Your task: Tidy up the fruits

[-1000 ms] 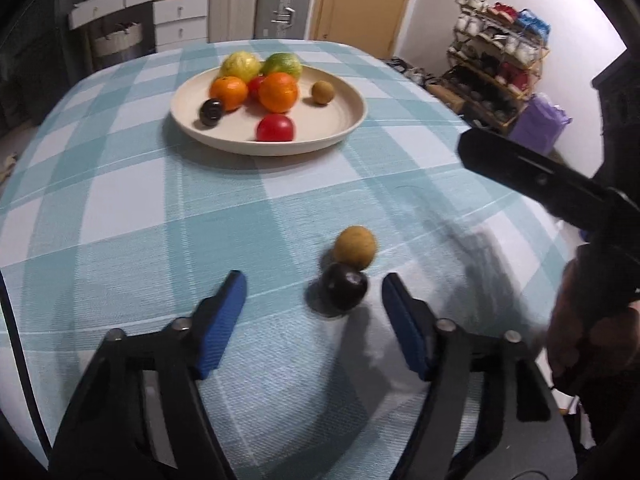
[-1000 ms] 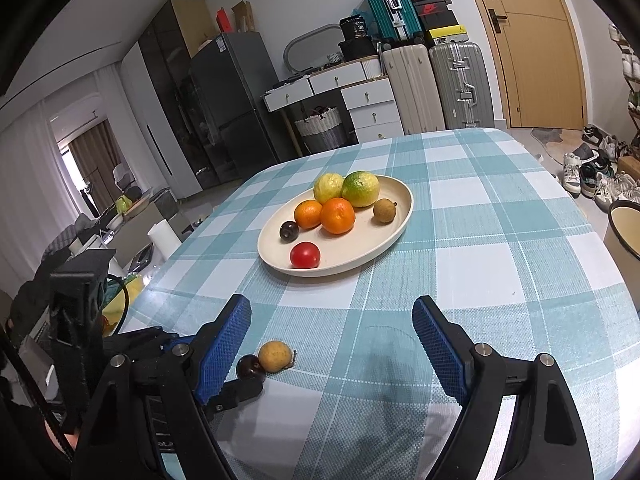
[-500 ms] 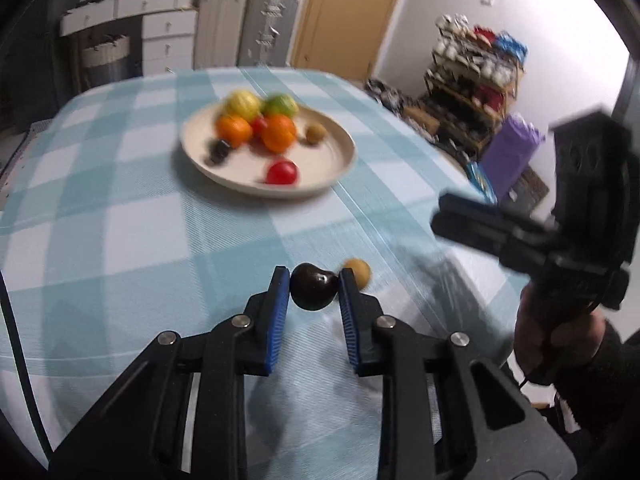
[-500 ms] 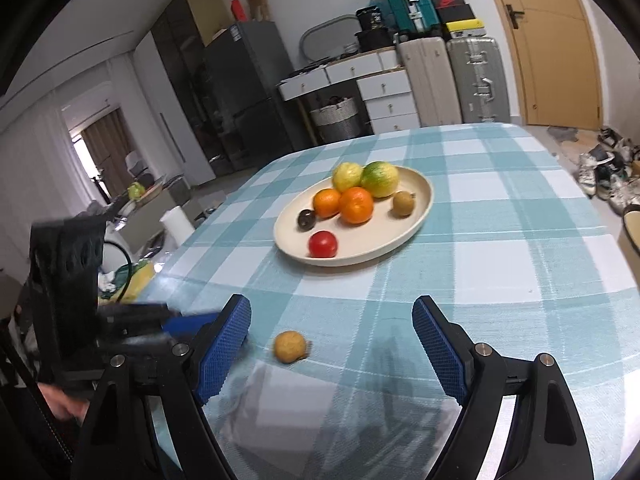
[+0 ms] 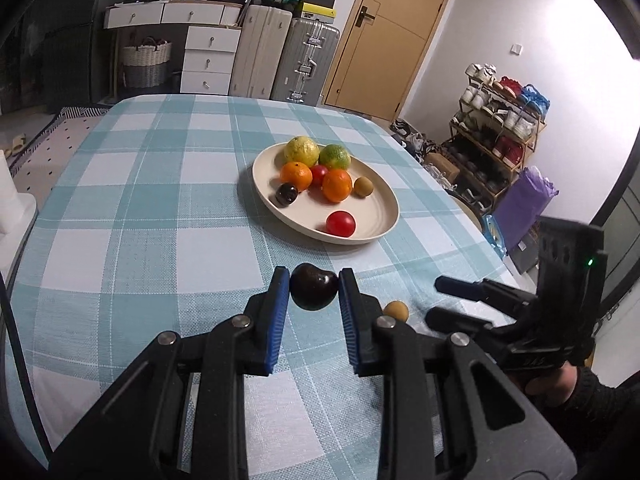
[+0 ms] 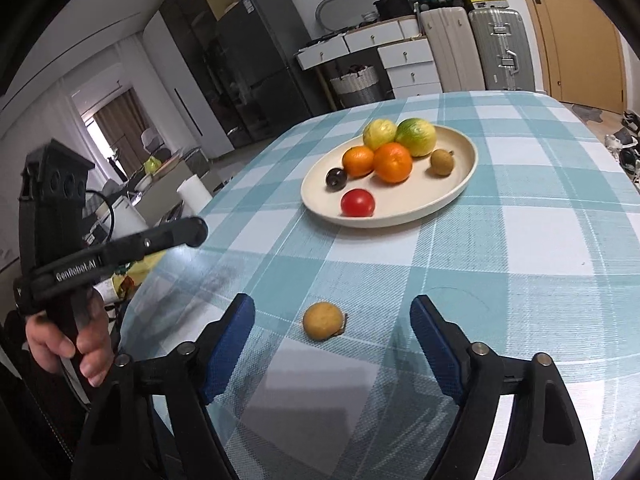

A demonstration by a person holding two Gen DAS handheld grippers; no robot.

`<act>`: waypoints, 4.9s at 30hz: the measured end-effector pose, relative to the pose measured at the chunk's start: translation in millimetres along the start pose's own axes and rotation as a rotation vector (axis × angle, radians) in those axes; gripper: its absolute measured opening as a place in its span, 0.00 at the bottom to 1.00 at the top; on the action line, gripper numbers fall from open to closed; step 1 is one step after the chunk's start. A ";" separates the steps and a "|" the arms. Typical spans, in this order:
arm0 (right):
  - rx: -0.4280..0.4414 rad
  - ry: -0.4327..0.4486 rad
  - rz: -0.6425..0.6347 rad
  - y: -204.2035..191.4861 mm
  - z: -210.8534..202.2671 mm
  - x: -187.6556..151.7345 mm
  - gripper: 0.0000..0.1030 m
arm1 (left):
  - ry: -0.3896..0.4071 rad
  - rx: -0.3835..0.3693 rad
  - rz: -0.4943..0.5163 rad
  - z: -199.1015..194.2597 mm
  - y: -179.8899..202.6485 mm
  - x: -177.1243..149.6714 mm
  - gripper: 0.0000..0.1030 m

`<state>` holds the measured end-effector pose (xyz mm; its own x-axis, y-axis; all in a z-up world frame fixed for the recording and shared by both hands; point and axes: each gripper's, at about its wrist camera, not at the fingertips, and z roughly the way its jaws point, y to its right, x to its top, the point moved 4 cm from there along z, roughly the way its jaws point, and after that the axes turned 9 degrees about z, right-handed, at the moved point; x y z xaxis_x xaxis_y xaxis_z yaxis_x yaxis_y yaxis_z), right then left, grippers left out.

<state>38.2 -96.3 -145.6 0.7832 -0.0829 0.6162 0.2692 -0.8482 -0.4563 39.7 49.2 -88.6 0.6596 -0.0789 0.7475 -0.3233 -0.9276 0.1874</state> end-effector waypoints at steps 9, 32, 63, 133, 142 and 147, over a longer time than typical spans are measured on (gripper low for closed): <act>-0.026 -0.031 -0.010 -1.4 12.2 -3.4 0.63 | -0.002 -0.012 -0.014 1.8 1.8 -2.5 0.22; -0.032 -0.080 -0.071 -11.3 24.7 -4.9 0.25 | -0.034 0.008 0.010 12.6 6.1 -4.4 0.22; 0.098 0.056 0.028 17.1 16.3 96.2 0.25 | -0.045 -0.013 0.002 93.6 -12.4 82.4 0.22; -0.067 0.336 0.047 10.3 -45.2 125.3 0.97 | 0.156 0.161 0.022 27.9 12.7 103.6 0.99; -0.107 0.428 -0.037 -3.6 -61.7 113.9 1.00 | 0.194 0.221 0.023 11.8 8.8 88.8 0.99; -0.134 0.460 -0.069 -7.4 -66.1 106.8 1.00 | 0.227 0.245 0.023 -0.6 8.6 81.1 0.99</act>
<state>82.8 -133.5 -34.1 0.4284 -0.2213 0.8761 0.2136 -0.9172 -0.3362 90.0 35.0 -26.0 0.4769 -0.0426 0.8779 -0.1454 -0.9889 0.0310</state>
